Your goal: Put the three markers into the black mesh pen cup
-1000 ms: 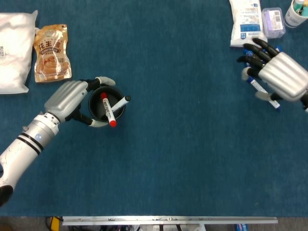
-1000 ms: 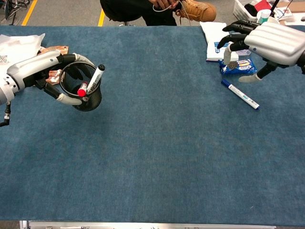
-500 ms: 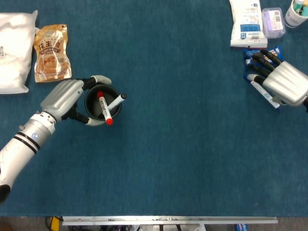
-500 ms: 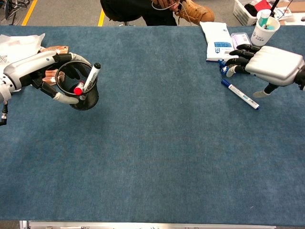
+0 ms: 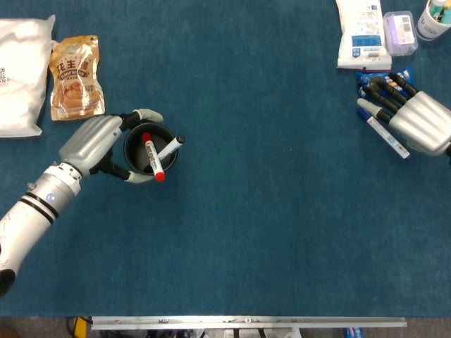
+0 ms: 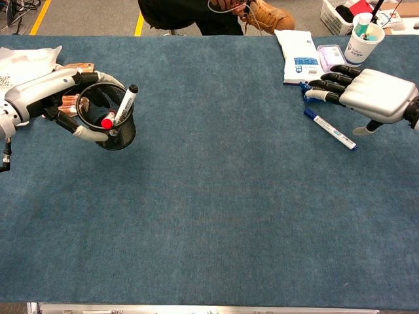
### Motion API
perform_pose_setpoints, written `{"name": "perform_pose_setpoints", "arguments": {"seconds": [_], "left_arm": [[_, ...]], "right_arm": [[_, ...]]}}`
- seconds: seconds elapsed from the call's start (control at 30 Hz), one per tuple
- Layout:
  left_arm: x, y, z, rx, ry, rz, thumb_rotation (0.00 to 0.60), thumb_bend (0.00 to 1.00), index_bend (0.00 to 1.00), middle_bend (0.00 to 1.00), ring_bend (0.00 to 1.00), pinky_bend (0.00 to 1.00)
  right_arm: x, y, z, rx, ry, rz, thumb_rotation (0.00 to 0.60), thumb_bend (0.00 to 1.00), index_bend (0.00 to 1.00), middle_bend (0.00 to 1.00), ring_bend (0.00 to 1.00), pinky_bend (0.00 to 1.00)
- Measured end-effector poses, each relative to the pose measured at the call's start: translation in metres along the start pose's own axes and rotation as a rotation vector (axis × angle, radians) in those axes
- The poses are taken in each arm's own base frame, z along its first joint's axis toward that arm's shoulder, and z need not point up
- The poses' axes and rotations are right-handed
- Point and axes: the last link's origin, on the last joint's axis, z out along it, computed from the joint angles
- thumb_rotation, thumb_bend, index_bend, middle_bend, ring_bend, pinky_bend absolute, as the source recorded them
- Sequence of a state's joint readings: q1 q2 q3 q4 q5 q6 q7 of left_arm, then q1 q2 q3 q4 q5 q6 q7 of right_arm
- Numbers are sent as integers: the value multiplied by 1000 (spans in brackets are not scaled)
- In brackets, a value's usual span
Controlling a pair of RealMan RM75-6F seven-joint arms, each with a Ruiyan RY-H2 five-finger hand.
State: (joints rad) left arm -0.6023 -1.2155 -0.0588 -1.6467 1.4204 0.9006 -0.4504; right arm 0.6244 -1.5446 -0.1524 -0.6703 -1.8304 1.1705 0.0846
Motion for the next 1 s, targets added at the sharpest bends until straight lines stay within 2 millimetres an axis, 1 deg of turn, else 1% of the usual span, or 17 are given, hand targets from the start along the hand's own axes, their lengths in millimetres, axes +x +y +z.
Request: {"name": "perform_pose_setpoints", "arguments": {"seconds": [0.4, 0.67, 1.0], "left_arm": [[2, -3, -3, 8, 6, -3, 600, 137, 205, 383, 347, 274], [3, -4, -5, 7, 11, -5, 600, 137, 206, 383, 347, 273], [6, -7, -8, 12, 23, -8, 600, 137, 205, 382, 347, 273]], "right_arm": [[-11, -4, 6, 14, -11, -61, 600, 0, 0, 0, 0, 0], [-13, -20, 12, 44, 14, -65, 600, 0, 0, 0, 0, 0], [-5, -41, 28, 66, 67, -14, 600, 0, 0, 0, 0, 0]]}}
